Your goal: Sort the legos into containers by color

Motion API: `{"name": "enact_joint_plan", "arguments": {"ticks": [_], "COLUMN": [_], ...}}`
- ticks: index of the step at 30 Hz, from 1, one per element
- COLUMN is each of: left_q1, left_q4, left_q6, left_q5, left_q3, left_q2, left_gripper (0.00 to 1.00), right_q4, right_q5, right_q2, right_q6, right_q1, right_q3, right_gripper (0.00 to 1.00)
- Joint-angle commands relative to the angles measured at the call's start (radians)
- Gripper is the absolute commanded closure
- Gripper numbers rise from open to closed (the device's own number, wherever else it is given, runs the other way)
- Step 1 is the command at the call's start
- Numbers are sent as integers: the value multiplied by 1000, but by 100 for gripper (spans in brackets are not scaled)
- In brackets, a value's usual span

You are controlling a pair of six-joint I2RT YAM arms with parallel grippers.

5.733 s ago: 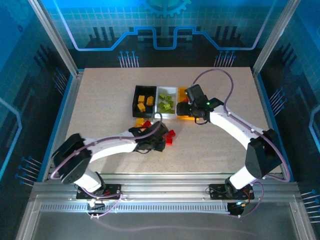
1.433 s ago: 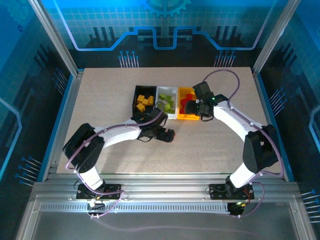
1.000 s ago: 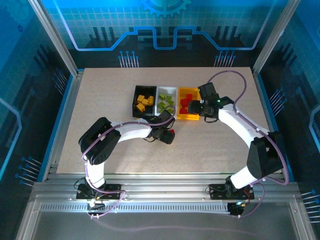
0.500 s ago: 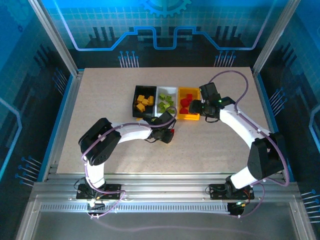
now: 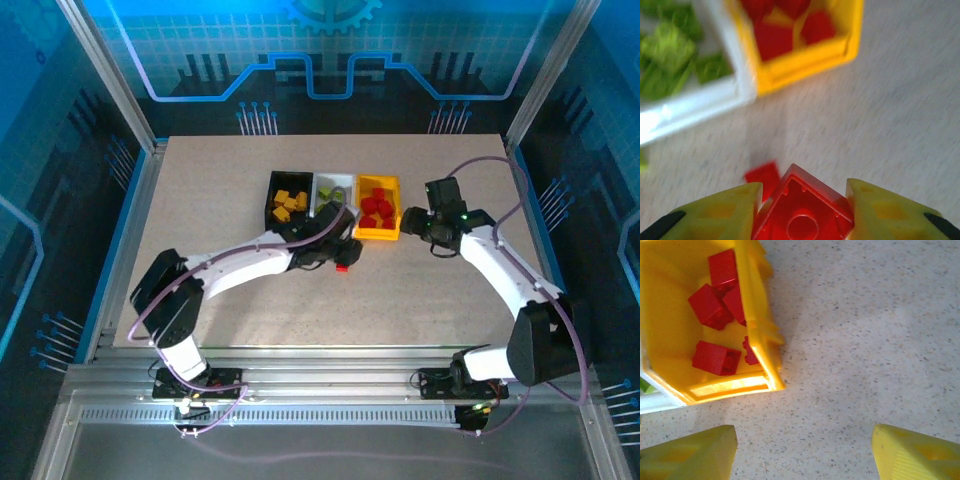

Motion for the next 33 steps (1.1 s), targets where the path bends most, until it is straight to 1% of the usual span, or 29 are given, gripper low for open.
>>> {"name": "enact_joint_plan", "arguments": {"ticks": [1,6,9,13,15,17,20,23,26,28,33], "left_q1": [17,61,81,88,88,90,98,109,113,114,114], "left_q4": [55,63,45,0,-29,-30,2,70,138,191,256], "left_q6": [-39,-76,-91,-102,-110,-127,-157,-191,-221,-235,-252], "left_q5": [-25,-61,-50,-23,-8,0,24,52,66,65,22], "left_q3": [143,363,480,624,682,695,655,556,428,317,3], "left_q2": [134,326,421,526,552,550,502,411,295,192,-82], "left_gripper": [65,65,64,60,55,46,35,21,10,2,1], "right_q4": [3,-11,-7,14,23,28,33,39,50,56,70], "right_q5": [4,-5,-16,-31,-47,-60,-64,-65,-100,-120,-114], "right_q2": [-47,-68,-79,-89,-94,-96,-101,-99,-84,-56,45], "right_q6": [24,13,7,1,-3,-6,-13,-23,-34,-46,-61], "right_q1": [-22,-28,-28,-28,-29,-26,-8,23,59,103,244], "right_q3": [-30,-43,-57,-79,-87,-91,-98,-99,-91,-74,-16], "right_gripper": [27,27,27,27,27,26,24,22,21,20,19]}}
